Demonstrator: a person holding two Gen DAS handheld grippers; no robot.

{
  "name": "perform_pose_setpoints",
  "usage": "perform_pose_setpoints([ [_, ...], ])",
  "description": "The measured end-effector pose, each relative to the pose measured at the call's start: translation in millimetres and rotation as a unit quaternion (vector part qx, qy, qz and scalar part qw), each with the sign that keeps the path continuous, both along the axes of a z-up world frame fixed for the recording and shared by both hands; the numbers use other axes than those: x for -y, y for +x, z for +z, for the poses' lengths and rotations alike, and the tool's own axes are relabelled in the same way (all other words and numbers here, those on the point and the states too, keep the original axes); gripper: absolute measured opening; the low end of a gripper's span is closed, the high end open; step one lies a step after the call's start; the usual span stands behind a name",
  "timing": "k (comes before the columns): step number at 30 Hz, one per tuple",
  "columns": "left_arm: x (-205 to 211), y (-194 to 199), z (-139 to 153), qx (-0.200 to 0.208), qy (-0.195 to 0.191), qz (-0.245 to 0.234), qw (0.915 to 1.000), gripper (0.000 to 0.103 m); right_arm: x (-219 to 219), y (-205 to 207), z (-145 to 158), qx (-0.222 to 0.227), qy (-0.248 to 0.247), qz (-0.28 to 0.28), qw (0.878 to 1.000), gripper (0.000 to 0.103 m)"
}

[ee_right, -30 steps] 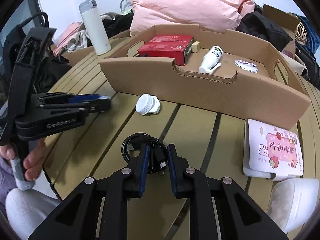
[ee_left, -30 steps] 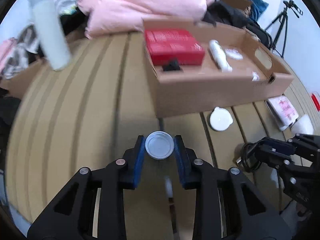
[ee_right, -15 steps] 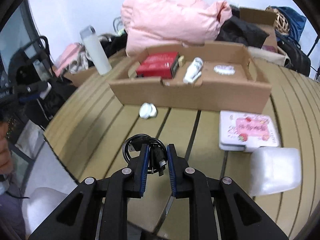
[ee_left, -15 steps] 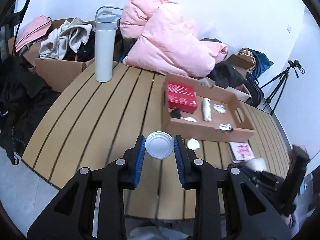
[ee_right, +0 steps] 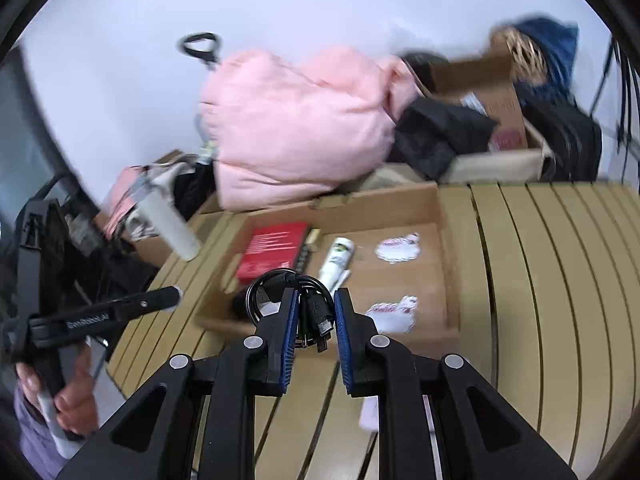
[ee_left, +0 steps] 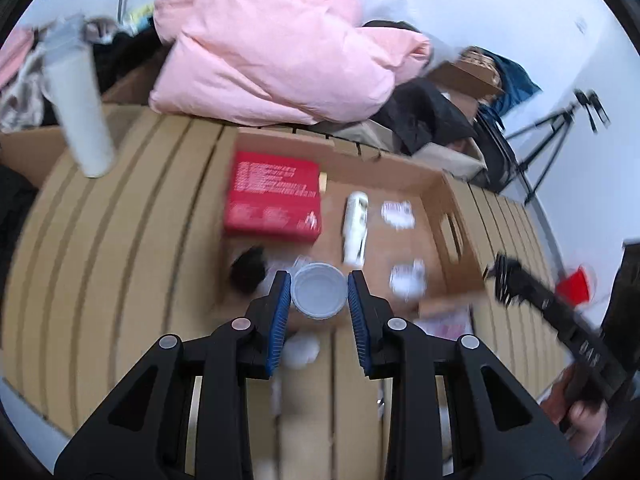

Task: Organize objects

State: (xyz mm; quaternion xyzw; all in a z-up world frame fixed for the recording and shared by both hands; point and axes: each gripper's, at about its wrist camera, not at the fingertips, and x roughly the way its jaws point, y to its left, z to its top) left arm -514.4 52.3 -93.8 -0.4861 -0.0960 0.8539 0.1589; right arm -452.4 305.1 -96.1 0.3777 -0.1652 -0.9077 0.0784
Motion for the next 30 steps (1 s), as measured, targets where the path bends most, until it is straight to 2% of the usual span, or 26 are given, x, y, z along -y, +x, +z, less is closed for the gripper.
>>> perform_pose_setpoints([
  [2, -16, -31, -14, 0.013, 0.003, 0.002, 0.9999, 0.026, -11, -23, -10, 0.012, -0.007, -0.009, 1.0, 0.02],
  [5, -33, -63, -40, 0.026, -0.012, 0.017, 0.9995, 0.025, -25, -65, -35, 0.052, -0.038, -0.018, 0.998, 0.02],
  [7, -46, -77, -59, 0.04, -0.004, 0.001, 0.9992, 0.026, -30, -94, -52, 0.081, -0.052, -0.021, 0.995, 0.02],
  [8, -51, -82, -64, 0.046, 0.0, -0.007, 0.9989, 0.026, -31, -108, -61, 0.094, -0.048, -0.024, 0.994, 0.02],
  [10, -63, -90, -72, 0.049, 0.007, 0.012, 0.9987, 0.025, -30, -130, -74, 0.108, -0.037, -0.03, 0.993, 0.02],
  [12, -74, -92, -73, 0.038, 0.007, -0.002, 0.9993, 0.035, -25, -150, -87, 0.124, -0.018, -0.036, 0.991, 0.02],
  [13, -77, -91, -72, 0.029, 0.006, -0.009, 0.9995, 0.048, -23, -157, -92, 0.131, -0.012, -0.038, 0.991, 0.02],
  [14, -77, -89, -70, 0.021, 0.008, -0.007, 0.9997, 0.053, -21, -161, -95, 0.132, -0.006, -0.04, 0.99, 0.021],
  [17, -72, -84, -56, -0.01, 0.023, -0.015, 0.9996, 0.055, -24, -164, -94, 0.11, -0.002, -0.048, 0.993, 0.021],
  [19, -64, -81, -48, -0.021, 0.034, -0.01, 0.9992, 0.061, -28, -160, -89, 0.103, 0.0, -0.063, 0.993, 0.024],
  [22, -52, -73, -41, -0.032, 0.025, 0.006, 0.9992, 0.064, -29, -147, -73, 0.084, -0.014, -0.07, 0.994, 0.027],
  [25, -46, -59, -31, -0.048, -0.015, 0.011, 0.9987, 0.064, -27, -114, -50, 0.06, -0.015, -0.069, 0.996, 0.039],
  [26, -45, -54, -28, -0.058, -0.023, 0.009, 0.998, 0.065, -27, -97, -43, 0.049, -0.019, -0.073, 0.996, 0.049],
  [27, -44, -46, -24, -0.07, -0.03, 0.007, 0.9971, 0.068, -28, -78, -38, 0.04, -0.023, -0.078, 0.996, 0.065],
  [29, -40, -28, -19, -0.093, -0.035, 0.006, 0.9951, 0.075, -32, -48, -33, 0.027, -0.033, -0.089, 0.995, 0.079],
  [30, -39, -16, -18, -0.105, -0.042, 0.0, 0.9936, 0.076, -34, -33, -32, 0.021, -0.038, -0.095, 0.994, 0.081],
])
